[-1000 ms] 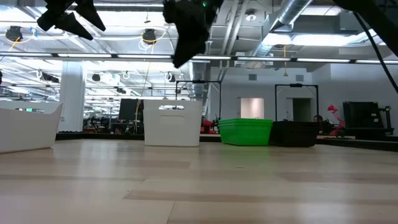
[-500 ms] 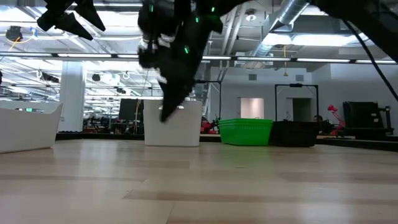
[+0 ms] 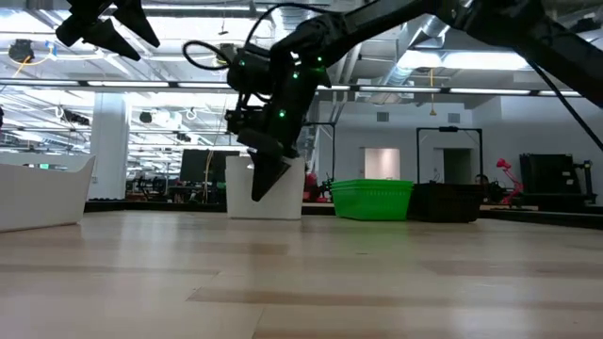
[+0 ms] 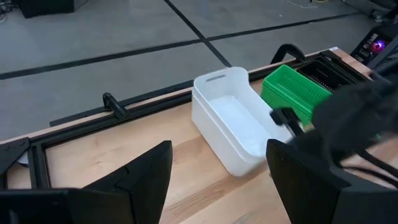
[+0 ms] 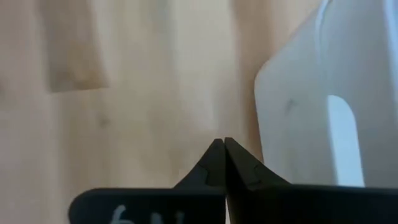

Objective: Stack baskets by color
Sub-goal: Adjust the white stacked bins, then adjust the green stacked bins

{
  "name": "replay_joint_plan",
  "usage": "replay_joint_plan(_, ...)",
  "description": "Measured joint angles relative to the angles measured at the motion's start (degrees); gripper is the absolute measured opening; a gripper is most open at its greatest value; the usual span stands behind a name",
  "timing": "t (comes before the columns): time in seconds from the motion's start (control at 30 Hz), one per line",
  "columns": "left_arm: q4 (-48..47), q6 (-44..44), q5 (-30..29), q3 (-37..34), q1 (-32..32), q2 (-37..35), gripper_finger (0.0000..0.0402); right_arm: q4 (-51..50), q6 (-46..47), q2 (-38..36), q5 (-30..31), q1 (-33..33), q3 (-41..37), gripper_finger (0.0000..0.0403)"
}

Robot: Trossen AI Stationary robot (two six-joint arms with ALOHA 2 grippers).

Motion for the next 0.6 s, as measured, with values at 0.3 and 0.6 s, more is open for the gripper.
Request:
replay_joint_plan(0.3,-0.09,0.04,-0.22,0.0,0.0,0.0,0.0249,0.57,-0.01,-0.03,-0.13,-2.62,0.72,0.0006)
replay_joint_plan(0.6,-1.18,0.07,-0.35,0.0,0.0,-0.02,0.0249,-12.32,-1.88,-8.4,3.76,3.03,2.95,0.0016)
